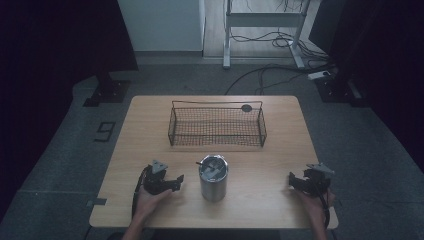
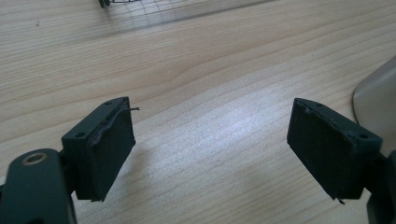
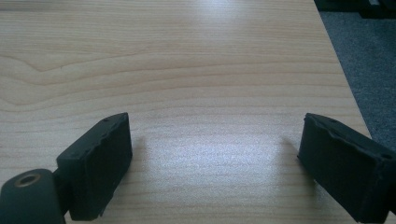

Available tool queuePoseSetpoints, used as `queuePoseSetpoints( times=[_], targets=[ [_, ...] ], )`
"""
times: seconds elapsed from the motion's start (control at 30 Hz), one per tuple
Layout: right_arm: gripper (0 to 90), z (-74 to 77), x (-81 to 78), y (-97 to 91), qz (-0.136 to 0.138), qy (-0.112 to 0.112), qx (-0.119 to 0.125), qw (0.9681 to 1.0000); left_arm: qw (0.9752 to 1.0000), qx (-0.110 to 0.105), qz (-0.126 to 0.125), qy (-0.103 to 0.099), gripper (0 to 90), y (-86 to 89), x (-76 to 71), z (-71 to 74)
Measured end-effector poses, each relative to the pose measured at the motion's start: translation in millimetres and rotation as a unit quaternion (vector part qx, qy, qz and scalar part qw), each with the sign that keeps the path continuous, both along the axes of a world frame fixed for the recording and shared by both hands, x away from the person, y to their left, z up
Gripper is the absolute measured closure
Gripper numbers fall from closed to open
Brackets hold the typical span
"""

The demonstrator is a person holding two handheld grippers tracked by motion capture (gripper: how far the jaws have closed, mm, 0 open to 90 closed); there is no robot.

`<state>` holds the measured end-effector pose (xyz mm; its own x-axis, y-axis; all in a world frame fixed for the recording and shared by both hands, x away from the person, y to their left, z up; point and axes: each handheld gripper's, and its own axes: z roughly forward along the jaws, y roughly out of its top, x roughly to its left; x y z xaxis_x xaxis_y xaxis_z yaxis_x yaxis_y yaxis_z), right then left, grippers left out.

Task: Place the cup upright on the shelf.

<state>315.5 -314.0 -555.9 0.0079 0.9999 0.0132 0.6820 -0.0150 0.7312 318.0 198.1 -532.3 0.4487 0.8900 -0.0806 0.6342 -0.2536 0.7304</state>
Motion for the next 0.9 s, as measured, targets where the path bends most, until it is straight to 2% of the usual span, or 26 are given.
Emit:
queuePoseSetpoints(
  times=[0.2, 0.3, 0.4, 0.53, 0.9],
  targets=[
    [9.3, 0.0, 0.3, 0.1, -0.001, 0.0, 0.0, 1.0, 0.9998, -0.015, 0.003, -0.009, 14.9, 2.7, -4.5, 5.7],
    [8.9, 0.0, 0.4, 0.0, -0.002, 0.001, 0.0, 1.0, 0.9991, -0.035, 0.017, -0.017, 14.9, 6.1, -7.1, 11.3],
    [8.4, -0.1, 0.8, 0.0, -0.001, 0.001, -0.001, 1.0, 0.9987, -0.038, 0.018, -0.028, 14.8, 7.7, -11.3, 19.6],
    [8.1, -0.3, 1.8, 0.2, 0.0, 0.0, 0.0, 1.0, 0.9982, -0.046, 0.018, -0.034, 14.7, 9.3, -13.9, 22.1],
    [9.0, -0.1, -0.3, 0.7, -0.005, 0.001, -0.001, 1.0, 0.9975, -0.061, -0.012, -0.034, 13.6, 9.6, -18.6, 23.8]
  ],
)
